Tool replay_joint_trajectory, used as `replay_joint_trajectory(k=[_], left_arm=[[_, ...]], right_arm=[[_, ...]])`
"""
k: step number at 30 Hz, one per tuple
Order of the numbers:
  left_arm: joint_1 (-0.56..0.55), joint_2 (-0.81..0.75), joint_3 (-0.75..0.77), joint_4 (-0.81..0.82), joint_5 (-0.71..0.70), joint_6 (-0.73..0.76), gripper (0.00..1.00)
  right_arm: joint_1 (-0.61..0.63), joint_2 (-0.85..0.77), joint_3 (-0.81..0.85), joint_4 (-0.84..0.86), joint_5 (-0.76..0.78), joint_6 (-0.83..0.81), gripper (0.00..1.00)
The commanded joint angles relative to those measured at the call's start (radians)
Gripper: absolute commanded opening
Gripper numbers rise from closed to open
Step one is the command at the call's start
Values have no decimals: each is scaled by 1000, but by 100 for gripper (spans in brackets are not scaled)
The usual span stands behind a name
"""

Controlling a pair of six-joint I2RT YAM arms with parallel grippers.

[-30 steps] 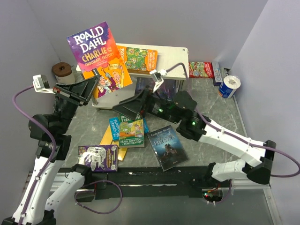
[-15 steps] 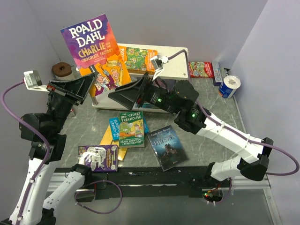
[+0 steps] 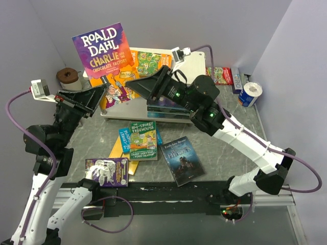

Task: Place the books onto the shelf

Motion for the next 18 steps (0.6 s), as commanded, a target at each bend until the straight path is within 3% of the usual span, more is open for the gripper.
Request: replay_joint_trajectory(k=[1, 2, 4, 5, 10, 11, 12, 15, 18], left_arm=[[-3, -17, -7, 55, -6, -6, 4], [-3, -17, -12, 49, -10, 0, 5], [-3, -24, -18, 37, -20, 7, 10], [-3, -26, -21, 28, -26, 16, 12], [-3, -47, -30, -34, -56, 63, 38], [-2, -52, -36, -32, -52, 86, 46], [-3, -59, -49, -28, -49, 102, 66], [-3, -75, -79, -20, -35, 138, 88], [-3, -79, -118, 43, 25, 154, 86]], right_arm=[[-30, -12, 22, 39, -68, 28, 44], [-39, -15, 28, 19, -74, 23, 29], [-54, -25, 47, -45, -93, 22, 15], [-67, -26, 59, -79, -128, 23, 0], [-163, -28, 116, -196, -289, 36, 0], [-174, -25, 129, -247, -318, 33, 0], [-200, -11, 152, -287, -390, 26, 0], [-226, 23, 248, -397, -529, 11, 0], [-252, 41, 303, -463, -597, 2, 0]])
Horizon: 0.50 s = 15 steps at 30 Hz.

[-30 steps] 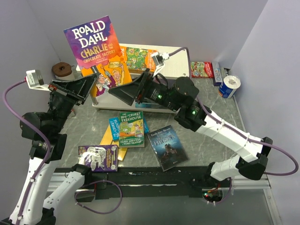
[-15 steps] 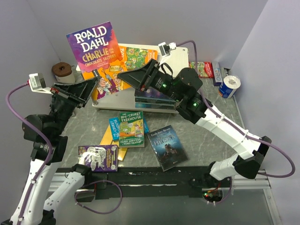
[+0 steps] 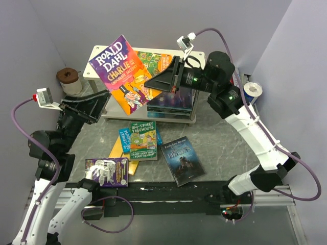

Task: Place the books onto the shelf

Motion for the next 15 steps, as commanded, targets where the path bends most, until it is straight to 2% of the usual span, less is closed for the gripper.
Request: replay_joint_trajectory(k=[1, 9, 12, 13, 14, 15], left_arm=[[3, -15, -40, 126, 72, 54, 86], [4, 25, -86, 218, 212, 39, 80], [4, 28, -91, 234, 224, 54, 72], [3, 30, -91, 238, 234, 57, 66], [4, 31, -95, 246, 243, 59, 36], [3, 33, -102, 284, 253, 59, 17]], right_arm=[[-30, 19, 138, -104, -226, -28, 0], [-38, 73, 212, -206, -394, -43, 0], [-39, 76, 210, -233, -432, -66, 0], [-39, 81, 216, -281, -434, -77, 0], [-39, 87, 222, -313, -417, -113, 0], [-41, 91, 239, -350, -406, -130, 0]])
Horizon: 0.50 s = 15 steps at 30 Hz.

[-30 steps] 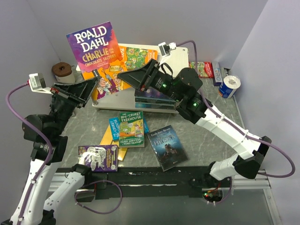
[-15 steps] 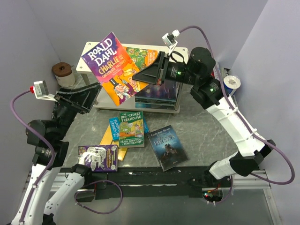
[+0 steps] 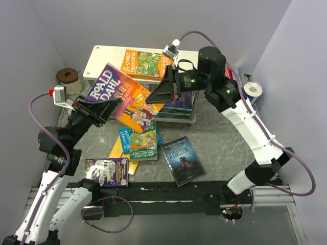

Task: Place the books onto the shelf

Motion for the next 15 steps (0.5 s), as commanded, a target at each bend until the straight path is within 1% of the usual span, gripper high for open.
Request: replay_joint_trajectory(k=[1, 2, 3, 4, 5, 6, 7, 8, 9, 10, 11, 12, 13, 14, 15], left_arm=[[4, 1, -10, 146, 84, 10, 2], [4, 4, -24, 158, 85, -5, 1], [2, 1, -38, 219, 85, -42, 1], [4, -8, -73, 247, 63, -66, 1], [2, -13, -94, 281, 38, -93, 1], [4, -19, -120, 357, 11, -150, 1], [2, -40, -183, 409, -75, -186, 1], [2, -51, -217, 454, -123, -224, 1], [4, -62, -248, 533, -169, -298, 1], [2, -73, -287, 558, -221, -330, 1], [2, -76, -297, 569, -297, -356, 1], [2, -77, -297, 569, -335, -388, 1], [2, -73, -282, 559, -359, -396, 1], [2, -67, -266, 550, -387, -400, 1], [2, -62, -253, 545, -395, -404, 1]], right_arm=[[-8, 7, 88, -133, -29, -91, 0], [-11, 10, 93, -152, -7, -110, 0], [-9, 7, 92, -154, 1, -116, 0], [-8, -10, 83, -131, 9, -121, 32], [-9, -22, 73, -129, 62, -127, 51], [-8, -34, 75, -140, 110, -137, 64], [-6, -75, 76, -172, 180, -150, 81], [-8, -103, 46, -164, 235, -165, 88], [-9, -135, 20, -152, 353, -168, 99], [-8, -205, -12, -137, 406, -167, 100], [-8, -241, -92, -70, 437, -153, 99], [-8, -273, -133, -37, 492, -141, 100], [-8, -330, -172, -10, 513, -128, 99], [-6, -356, -244, 53, 529, -109, 100], [-6, -375, -278, 75, 543, -90, 99]])
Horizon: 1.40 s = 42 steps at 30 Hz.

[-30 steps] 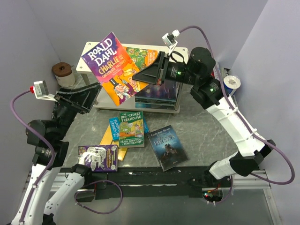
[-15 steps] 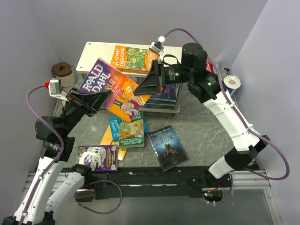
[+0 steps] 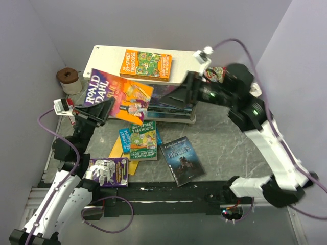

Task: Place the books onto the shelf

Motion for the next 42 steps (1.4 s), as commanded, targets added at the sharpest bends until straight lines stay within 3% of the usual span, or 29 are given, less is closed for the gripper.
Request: replay_joint_trajectory(k=[1, 8, 20, 29, 36, 40, 42], left_arm=[[3, 4, 91, 174, -193, -113, 1], [3, 58, 183, 163, -187, -108, 1], [3, 118, 203, 159, -152, -135, 1], [5, 128, 218, 130, -161, -113, 1], [2, 171, 232, 157, -103, -158, 1], [-1, 196, 237, 170, -69, -179, 1], [-1, 202, 260, 116, -57, -159, 1]], right_arm=[[0, -182, -152, 201, 179, 67, 99], [12, -156, -279, 397, 120, 144, 100], [74, 77, 4, 351, 96, 147, 99], [83, 29, -91, 434, 142, 133, 100], [95, 141, 26, 394, 89, 127, 99], [97, 216, 135, 359, 54, 118, 81], [95, 250, 168, 344, 41, 110, 63]])
